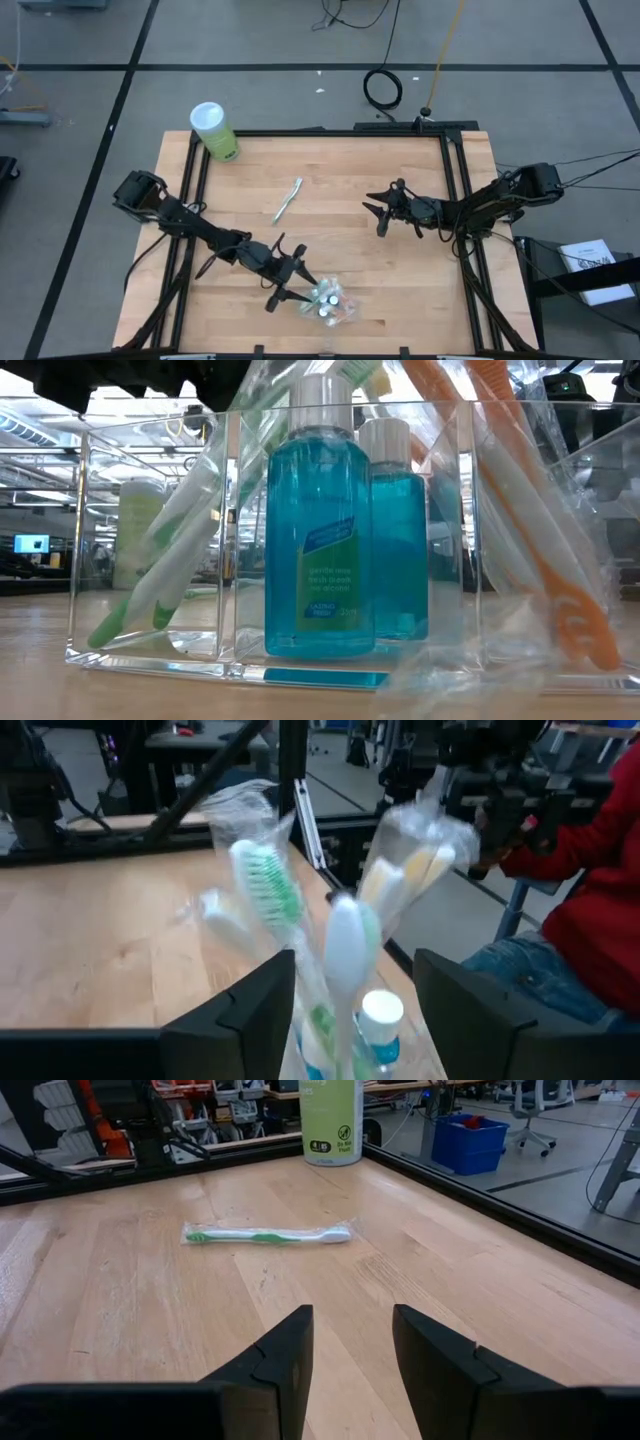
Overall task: Pick & Place toothbrushing station
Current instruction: Put the green toothbrush into the transparent organizer
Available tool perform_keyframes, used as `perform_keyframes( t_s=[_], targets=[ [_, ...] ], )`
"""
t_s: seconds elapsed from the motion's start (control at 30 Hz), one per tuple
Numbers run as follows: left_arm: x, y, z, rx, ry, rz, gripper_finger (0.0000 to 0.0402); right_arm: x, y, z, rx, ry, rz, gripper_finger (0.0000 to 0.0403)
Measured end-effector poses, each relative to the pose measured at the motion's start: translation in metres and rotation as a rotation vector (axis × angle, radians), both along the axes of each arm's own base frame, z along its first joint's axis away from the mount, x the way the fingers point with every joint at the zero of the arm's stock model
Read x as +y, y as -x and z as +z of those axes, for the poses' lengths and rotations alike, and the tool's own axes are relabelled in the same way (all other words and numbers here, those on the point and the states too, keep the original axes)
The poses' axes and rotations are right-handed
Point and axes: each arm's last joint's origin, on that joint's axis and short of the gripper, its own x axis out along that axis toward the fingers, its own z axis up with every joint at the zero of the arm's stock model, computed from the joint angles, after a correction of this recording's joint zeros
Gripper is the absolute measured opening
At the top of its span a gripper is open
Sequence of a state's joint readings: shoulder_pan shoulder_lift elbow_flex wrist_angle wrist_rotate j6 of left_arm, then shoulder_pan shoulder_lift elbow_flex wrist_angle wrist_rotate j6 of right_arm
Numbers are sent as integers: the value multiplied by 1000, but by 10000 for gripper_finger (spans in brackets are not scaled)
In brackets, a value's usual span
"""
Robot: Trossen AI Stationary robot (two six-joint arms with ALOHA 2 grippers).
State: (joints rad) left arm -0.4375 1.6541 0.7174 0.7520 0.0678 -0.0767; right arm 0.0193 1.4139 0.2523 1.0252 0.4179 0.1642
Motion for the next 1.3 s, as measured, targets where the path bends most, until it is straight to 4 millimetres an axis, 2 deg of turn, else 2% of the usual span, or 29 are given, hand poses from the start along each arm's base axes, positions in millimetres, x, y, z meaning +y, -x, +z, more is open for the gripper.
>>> perform_keyframes(
  t_s=[0.37, 0.7, 0.83, 1.1, 1.3],
  targets=[
    [2, 6, -13, 176, -43, 8, 214, 0, 0, 0, 3, 0, 0, 130],
    [3, 6, -14, 198, -30, 34, 214, 0, 0, 0, 5, 0, 0, 130],
    [5, 8, -9, 189, -36, 42, 214, 0, 0, 0, 5, 0, 0, 130],
    [18, 18, -3, 302, -98, 142, 214, 0, 0, 0, 6, 0, 0, 130],
    [31, 29, 17, 289, -125, 247, 214, 0, 0, -1, 10, 1, 0, 130]
  ],
)
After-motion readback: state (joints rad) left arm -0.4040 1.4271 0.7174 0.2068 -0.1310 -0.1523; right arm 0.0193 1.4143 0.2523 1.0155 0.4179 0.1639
